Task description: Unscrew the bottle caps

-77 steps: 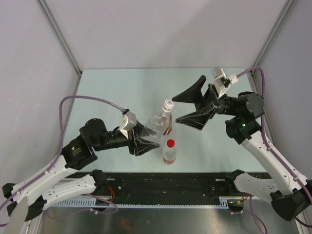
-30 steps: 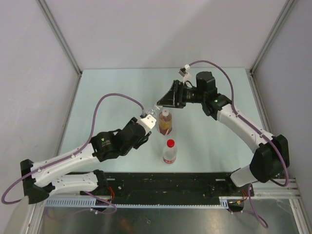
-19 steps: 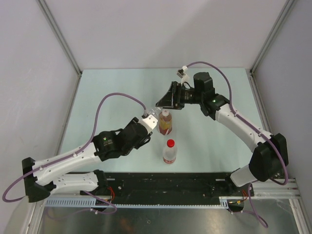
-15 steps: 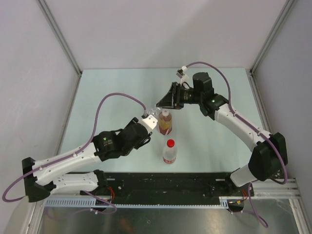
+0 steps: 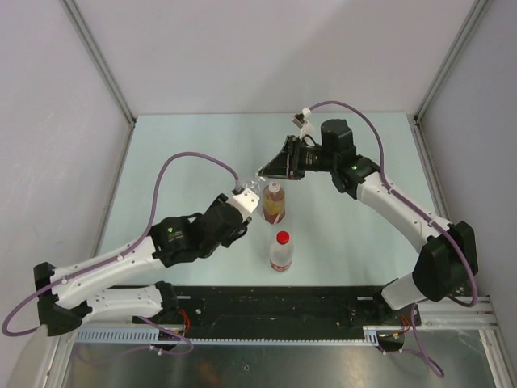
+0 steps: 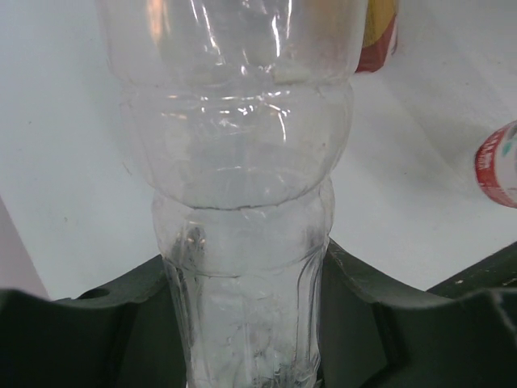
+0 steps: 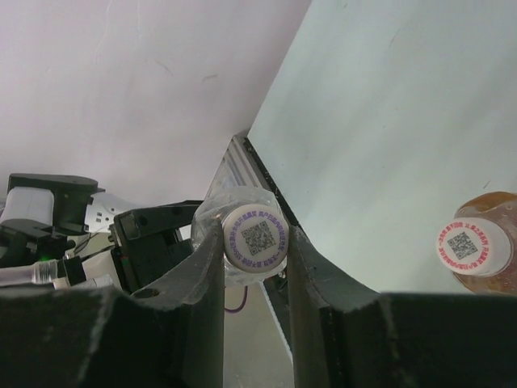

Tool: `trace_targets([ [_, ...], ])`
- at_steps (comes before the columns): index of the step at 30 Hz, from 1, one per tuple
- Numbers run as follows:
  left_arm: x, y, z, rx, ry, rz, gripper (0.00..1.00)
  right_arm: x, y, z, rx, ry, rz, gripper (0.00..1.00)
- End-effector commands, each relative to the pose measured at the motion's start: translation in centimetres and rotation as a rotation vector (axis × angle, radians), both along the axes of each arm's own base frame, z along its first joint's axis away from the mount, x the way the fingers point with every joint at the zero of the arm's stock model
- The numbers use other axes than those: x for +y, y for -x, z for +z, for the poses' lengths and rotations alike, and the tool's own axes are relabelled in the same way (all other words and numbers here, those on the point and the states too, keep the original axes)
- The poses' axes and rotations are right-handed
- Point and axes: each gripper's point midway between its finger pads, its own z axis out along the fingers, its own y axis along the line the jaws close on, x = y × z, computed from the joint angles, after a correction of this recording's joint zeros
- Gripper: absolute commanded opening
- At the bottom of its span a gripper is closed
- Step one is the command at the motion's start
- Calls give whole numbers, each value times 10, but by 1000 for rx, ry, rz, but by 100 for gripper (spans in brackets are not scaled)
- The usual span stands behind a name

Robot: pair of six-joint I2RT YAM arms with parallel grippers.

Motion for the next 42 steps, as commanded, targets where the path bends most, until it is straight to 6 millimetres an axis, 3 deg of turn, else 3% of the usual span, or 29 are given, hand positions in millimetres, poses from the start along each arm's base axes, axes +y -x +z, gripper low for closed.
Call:
trace_targets([
  [1, -19, 5, 36, -15, 180, -36, 0, -3, 20, 57, -235, -71, 61, 0],
  [10, -48, 29, 69, -1, 438, -211, 0, -15, 51, 106, -464, -177, 134, 0],
  [23, -102, 102, 107, 106, 717, -703, 0, -37, 111, 137, -750, -254, 320, 0],
  [36, -112, 170, 148, 144, 854, -1148, 0, -62, 172, 161, -1021, -360, 497, 0],
  [42, -113, 175, 152, 147, 865, -1197, 0, -64, 177, 164, -1041, -366, 501, 0],
])
